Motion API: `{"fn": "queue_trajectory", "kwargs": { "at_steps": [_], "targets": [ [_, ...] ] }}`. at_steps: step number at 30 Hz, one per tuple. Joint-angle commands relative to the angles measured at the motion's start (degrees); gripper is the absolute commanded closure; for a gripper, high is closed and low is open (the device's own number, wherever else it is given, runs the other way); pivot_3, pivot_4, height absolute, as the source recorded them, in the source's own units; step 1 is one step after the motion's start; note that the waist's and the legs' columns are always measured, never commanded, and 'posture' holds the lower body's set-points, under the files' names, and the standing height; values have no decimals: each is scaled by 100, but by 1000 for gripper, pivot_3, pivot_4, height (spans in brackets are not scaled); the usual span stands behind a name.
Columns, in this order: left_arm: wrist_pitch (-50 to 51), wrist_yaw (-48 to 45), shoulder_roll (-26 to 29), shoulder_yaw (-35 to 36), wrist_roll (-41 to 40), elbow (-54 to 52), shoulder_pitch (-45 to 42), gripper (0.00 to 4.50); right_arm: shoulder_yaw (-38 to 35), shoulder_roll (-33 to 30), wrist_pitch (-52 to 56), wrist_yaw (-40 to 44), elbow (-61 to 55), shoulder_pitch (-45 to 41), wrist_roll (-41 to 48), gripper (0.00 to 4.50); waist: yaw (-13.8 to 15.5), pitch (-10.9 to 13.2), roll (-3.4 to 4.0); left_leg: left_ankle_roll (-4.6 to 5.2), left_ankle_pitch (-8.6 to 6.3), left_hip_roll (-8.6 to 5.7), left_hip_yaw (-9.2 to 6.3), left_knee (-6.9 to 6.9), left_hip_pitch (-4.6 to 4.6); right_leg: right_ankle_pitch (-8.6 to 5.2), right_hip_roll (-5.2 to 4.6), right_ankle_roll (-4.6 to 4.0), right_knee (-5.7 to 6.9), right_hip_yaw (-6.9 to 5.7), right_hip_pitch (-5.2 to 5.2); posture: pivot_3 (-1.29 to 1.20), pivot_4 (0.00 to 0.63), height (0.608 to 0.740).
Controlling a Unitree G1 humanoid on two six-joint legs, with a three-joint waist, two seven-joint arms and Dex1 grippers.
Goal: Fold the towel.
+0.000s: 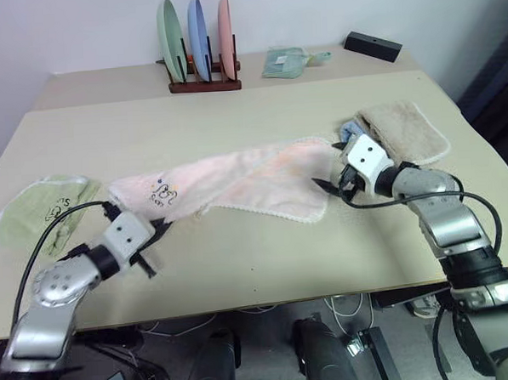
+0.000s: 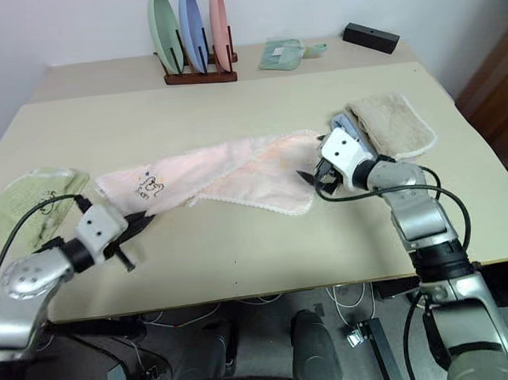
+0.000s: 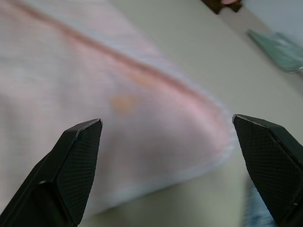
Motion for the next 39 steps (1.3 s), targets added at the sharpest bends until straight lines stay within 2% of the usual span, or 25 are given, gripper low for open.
{"fn": "queue_trajectory", "kwargs": {
  "at_steps": [1,4,13,16,23,29,32,35,38,39],
  "targets": [
    [-103,-229,216,577,-114,-141,476,4479,175,58,-681,-58,700,-452,-381,0,-7,0,0,0,0,0,1,0,0,0,0,0,-1,0,1,0,150,740],
    [-295,-196,290,716,105,-12,782,4479,406,143,-1315,-134,1600,-911,-723,0,-21,0,0,1,0,-1,1,0,0,0,0,0,-6,1,4,0,150,740],
    [-148,13,41,525,87,-102,601,4479,825,257,-2869,-424,3368,-1718,-1471,0,-51,0,1,0,0,-1,1,-3,0,1,0,0,-6,0,1,0,150,740],
    [-181,-18,49,507,112,-18,589,4500,888,284,-3415,-409,3603,-1857,-1578,825,-65,1,1,0,0,-1,1,-3,0,1,1,0,-4,1,-1,0,150,740],
    [-277,-38,30,530,93,136,632,4500,1094,274,-4096,-594,4048,-2088,-2005,4367,-51,1,1,0,0,-1,1,-3,0,1,2,0,-1,2,-1,0,150,740],
    [-390,23,-45,595,77,208,721,4500,1136,273,-4306,-859,4261,-2218,-2231,4447,-56,1,1,0,0,-1,1,-4,0,1,2,-1,0,3,-2,0,150,740],
    [-342,172,-169,731,-149,208,456,4500,1101,189,-4337,-948,4222,-2292,-2291,4447,-54,1,2,0,0,-1,1,-3,0,1,2,-1,0,3,-1,0,150,740],
    [-217,537,-242,879,-288,488,-395,4500,1020,56,-4263,-1204,4257,-2570,-2406,4447,-17,4,3,-1,1,-2,-5,1,0,1,2,-1,5,0,-1,0,150,740],
    [-331,939,-164,924,-195,1140,-1656,4500,983,-98,-4218,-1539,4419,-3069,-2550,4447,-26,4,3,-15,9,-6,-8,5,0,2,1,-2,22,0,-6,0,150,740],
    [-322,1165,-92,871,-112,1494,-2421,4500,956,-170,-4193,-1717,4492,-3364,-2607,4447,-12,5,2,-15,9,-7,-9,6,1,2,1,-2,29,0,-6,0,150,740]
  ]
}}
